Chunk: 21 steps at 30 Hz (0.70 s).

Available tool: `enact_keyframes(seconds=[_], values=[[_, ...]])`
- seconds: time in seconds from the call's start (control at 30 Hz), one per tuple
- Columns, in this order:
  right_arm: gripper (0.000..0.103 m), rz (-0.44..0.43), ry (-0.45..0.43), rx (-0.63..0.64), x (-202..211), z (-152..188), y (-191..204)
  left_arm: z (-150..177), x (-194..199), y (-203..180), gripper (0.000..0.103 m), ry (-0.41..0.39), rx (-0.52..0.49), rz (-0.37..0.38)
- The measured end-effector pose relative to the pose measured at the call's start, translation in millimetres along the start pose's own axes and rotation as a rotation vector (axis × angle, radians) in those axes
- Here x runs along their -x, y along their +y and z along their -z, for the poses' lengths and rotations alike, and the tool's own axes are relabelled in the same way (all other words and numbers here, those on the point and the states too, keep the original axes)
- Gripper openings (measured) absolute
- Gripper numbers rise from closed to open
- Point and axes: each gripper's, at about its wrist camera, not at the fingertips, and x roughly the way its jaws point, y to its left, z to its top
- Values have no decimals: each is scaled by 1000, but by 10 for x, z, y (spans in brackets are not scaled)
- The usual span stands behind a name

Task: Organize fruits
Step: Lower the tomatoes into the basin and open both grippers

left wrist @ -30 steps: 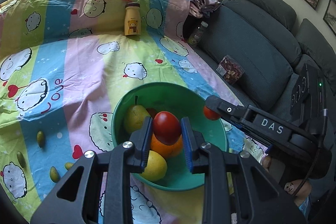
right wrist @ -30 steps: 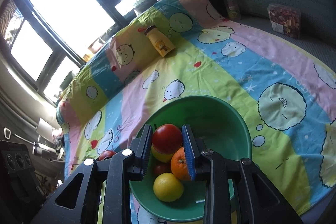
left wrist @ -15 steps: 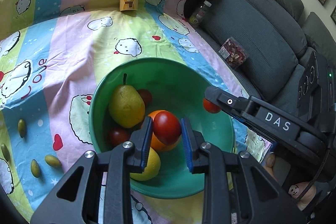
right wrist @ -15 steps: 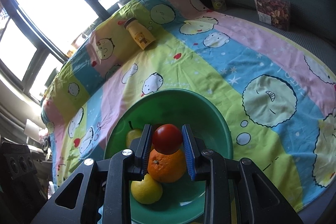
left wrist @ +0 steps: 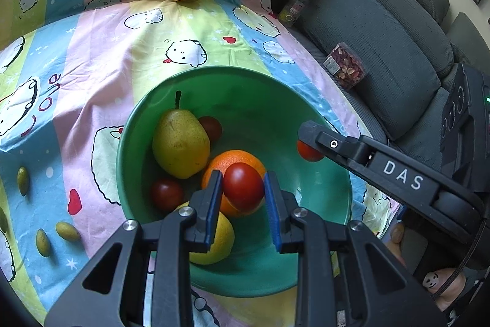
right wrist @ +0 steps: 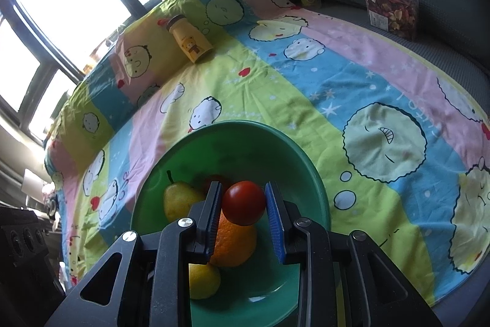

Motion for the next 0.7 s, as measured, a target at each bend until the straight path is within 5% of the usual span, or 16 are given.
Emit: enact_keyframes(seconds=[0.47, 0.6, 0.7], values=[[31, 18, 8, 8, -27, 6, 27, 33, -35, 18, 28, 10, 5, -26], [39, 10, -2, -4, 26, -3, 18, 52, 116, 59, 58, -37, 21, -20], [46, 5, -20, 7, 84, 1, 71, 57, 300, 97, 64, -71, 19, -29]])
